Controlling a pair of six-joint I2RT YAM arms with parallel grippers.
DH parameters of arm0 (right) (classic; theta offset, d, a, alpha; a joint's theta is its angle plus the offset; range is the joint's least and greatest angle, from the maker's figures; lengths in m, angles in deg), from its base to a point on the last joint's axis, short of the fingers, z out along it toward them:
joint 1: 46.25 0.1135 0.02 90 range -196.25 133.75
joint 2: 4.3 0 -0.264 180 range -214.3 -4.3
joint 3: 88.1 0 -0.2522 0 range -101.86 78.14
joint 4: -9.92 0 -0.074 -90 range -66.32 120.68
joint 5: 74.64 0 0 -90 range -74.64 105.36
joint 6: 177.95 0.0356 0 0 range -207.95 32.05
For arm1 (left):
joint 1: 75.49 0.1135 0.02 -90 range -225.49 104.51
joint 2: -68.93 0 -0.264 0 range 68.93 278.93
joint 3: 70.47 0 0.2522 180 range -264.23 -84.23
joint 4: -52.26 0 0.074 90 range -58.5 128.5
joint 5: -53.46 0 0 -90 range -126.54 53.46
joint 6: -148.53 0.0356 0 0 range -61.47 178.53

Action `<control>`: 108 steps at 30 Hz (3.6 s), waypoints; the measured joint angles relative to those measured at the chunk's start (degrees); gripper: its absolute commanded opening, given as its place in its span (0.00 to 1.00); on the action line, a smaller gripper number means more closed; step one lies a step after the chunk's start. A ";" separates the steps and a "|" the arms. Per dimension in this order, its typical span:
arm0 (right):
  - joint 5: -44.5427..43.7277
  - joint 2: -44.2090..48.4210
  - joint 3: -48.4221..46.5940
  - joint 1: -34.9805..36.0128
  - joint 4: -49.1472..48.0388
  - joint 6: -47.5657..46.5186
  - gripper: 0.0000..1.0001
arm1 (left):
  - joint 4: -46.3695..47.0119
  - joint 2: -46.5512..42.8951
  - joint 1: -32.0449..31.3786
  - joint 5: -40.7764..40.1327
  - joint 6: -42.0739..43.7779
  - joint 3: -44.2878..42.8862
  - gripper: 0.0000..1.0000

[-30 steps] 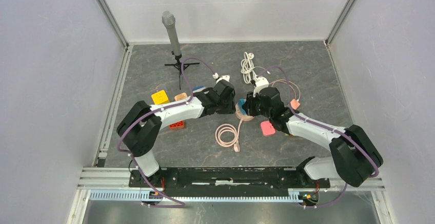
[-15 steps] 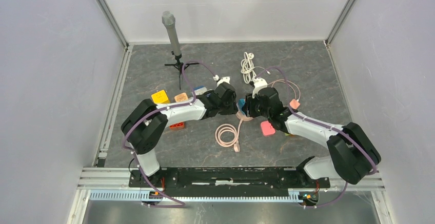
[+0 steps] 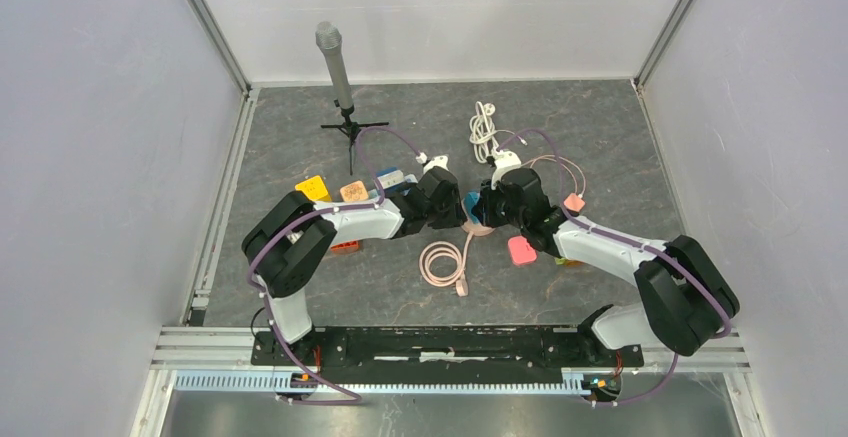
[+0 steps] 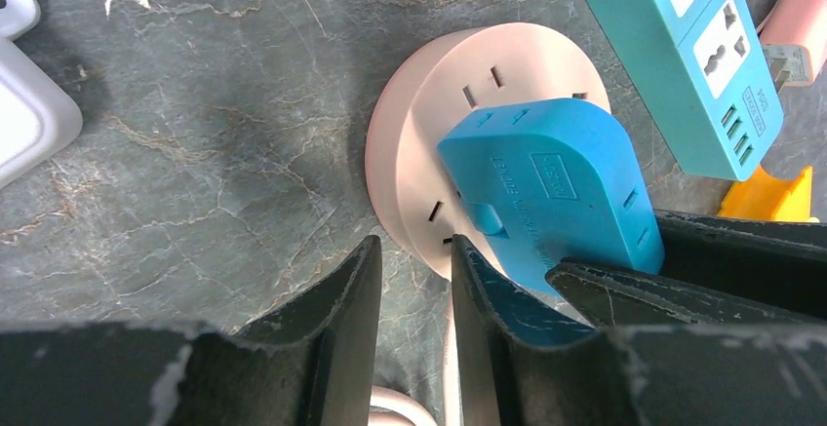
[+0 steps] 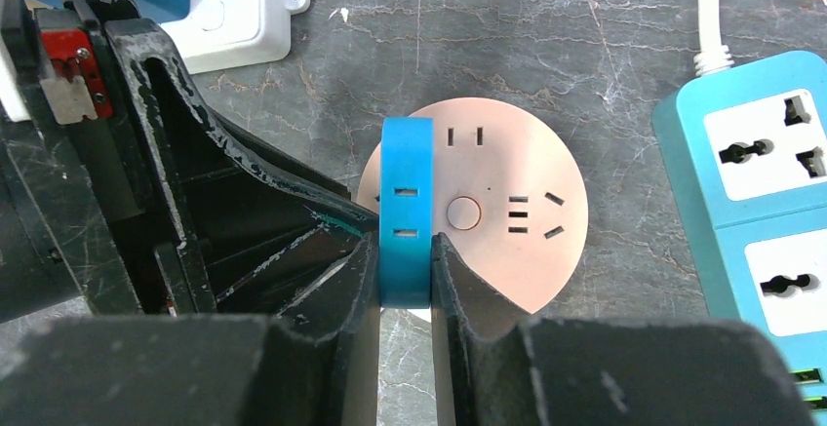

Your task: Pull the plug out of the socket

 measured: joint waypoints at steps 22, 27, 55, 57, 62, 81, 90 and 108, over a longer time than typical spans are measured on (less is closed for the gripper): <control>0.52 -2.95 -1.31 -0.50 -0.85 -1.29 0.00 | -1.55 0.28 0.02 0.22 -0.55 -1.07 0.29; 2.97 -2.95 -1.42 -1.75 -0.55 -0.72 0.00 | -2.34 0.76 0.02 0.46 -0.76 -1.92 0.29; 6.19 -2.86 -1.01 -3.04 -1.05 -1.92 0.00 | -2.32 1.88 0.00 0.02 -1.22 -2.89 0.28; 6.16 -2.86 -1.07 -3.02 -1.01 -2.05 0.00 | -2.32 1.88 0.02 0.02 -1.22 -2.86 0.28; 9.99 -2.84 -1.09 -5.55 -0.81 -1.42 0.00 | -2.34 1.90 0.00 0.02 -1.22 -2.89 0.28; 15.61 -3.52 -1.20 -8.17 -0.76 0.87 0.00 | -3.87 2.91 0.07 -0.02 -1.20 -4.68 0.30; 11.85 -4.11 -3.41 -6.14 1.95 -5.79 0.45 | -4.28 3.32 0.07 0.31 -1.20 -5.29 0.32; 10.82 -8.76 -7.28 -5.73 1.90 -7.69 0.08 | -4.59 3.43 0.26 0.39 -1.20 -5.60 0.32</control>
